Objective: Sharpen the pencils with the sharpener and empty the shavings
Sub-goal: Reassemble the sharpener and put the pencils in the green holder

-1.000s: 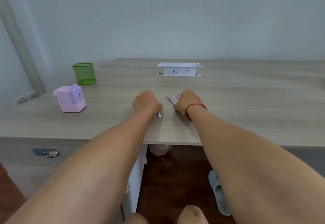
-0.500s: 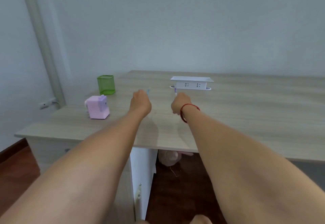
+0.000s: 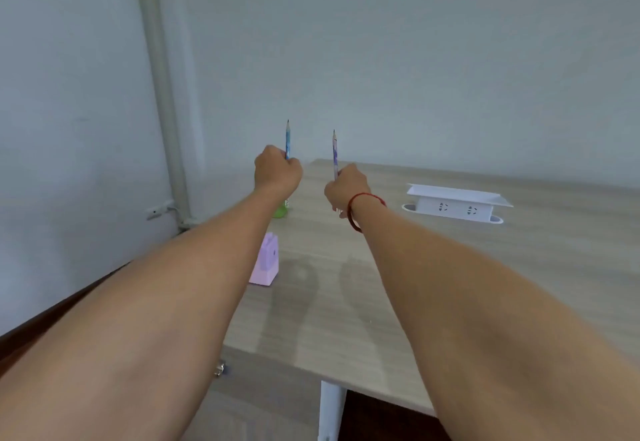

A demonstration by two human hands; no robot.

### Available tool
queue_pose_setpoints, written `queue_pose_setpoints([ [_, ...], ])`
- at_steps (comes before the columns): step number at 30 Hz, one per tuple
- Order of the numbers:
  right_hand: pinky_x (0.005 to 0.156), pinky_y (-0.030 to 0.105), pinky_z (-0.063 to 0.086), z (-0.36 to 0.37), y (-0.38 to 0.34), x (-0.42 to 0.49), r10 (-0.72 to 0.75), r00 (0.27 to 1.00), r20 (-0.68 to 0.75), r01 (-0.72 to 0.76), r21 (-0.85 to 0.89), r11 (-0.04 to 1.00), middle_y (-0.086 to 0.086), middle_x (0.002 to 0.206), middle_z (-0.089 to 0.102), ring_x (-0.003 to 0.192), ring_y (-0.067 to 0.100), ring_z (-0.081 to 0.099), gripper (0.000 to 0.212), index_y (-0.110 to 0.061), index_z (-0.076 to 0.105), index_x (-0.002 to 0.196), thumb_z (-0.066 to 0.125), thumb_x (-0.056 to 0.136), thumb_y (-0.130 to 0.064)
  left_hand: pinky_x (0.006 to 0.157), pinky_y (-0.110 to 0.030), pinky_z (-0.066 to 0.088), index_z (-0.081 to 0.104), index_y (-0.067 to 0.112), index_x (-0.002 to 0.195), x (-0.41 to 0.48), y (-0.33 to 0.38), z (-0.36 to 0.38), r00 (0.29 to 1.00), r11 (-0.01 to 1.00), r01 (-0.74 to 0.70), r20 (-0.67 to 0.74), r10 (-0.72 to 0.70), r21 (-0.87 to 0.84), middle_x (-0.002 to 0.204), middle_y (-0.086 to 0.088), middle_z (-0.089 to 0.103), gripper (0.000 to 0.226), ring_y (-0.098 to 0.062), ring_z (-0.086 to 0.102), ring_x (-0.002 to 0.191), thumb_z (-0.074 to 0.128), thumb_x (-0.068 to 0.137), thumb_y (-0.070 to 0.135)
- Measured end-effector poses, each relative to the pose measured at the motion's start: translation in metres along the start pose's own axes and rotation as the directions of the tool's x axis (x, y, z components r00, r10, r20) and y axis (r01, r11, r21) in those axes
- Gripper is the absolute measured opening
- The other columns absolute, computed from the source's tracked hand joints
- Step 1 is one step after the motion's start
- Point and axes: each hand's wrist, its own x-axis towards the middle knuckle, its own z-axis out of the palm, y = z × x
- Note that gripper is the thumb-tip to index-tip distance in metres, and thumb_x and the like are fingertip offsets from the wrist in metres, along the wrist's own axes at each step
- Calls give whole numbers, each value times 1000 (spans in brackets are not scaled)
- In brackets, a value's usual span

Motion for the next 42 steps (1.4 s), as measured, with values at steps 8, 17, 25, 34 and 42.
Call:
queue_pose_setpoints([
  [8,86,37,54,67,-15,89,-219,974,-65,227,176,958,13,103,68,97,28,66,24,-11,49,112,54,89,-6,79,-38,55,55,5,101,95,-47,12,987,993,-76,-147,62,-92,98,-15,67,24,-30,66,85,58,81,18],
  [17,74,25,48,132,-12,164,-232,963,-138,265,324,908,6,93,68,79,20,66,23,-6,56,113,55,92,-17,80,-44,55,59,9,96,162,-111,60,970,995,-96,-227,90,-18,92,-10,70,20,-26,66,89,57,86,26],
  [25,70,26,49,161,-4,181,-236,969,-68,239,40,970,8,99,71,87,22,65,22,-8,69,101,57,88,-21,87,-41,54,68,9,95,170,-147,76,993,986,65,-107,-49,155,98,-10,71,24,-29,66,92,58,88,29],
  [34,60,25,38,97,-33,143,-202,979,31,202,-5,979,-4,65,39,56,10,38,30,-9,40,66,54,91,-18,80,-41,51,56,-8,116,146,-101,38,983,976,181,18,-184,125,120,-26,60,47,-40,60,106,50,91,31],
  [42,55,25,34,-23,-38,48,-209,978,-19,205,-136,969,-2,65,35,69,22,43,32,-11,37,67,52,93,-23,53,-30,38,32,12,60,51,-2,1,989,981,-12,145,-17,195,61,-3,38,41,-24,40,60,49,90,33],
])
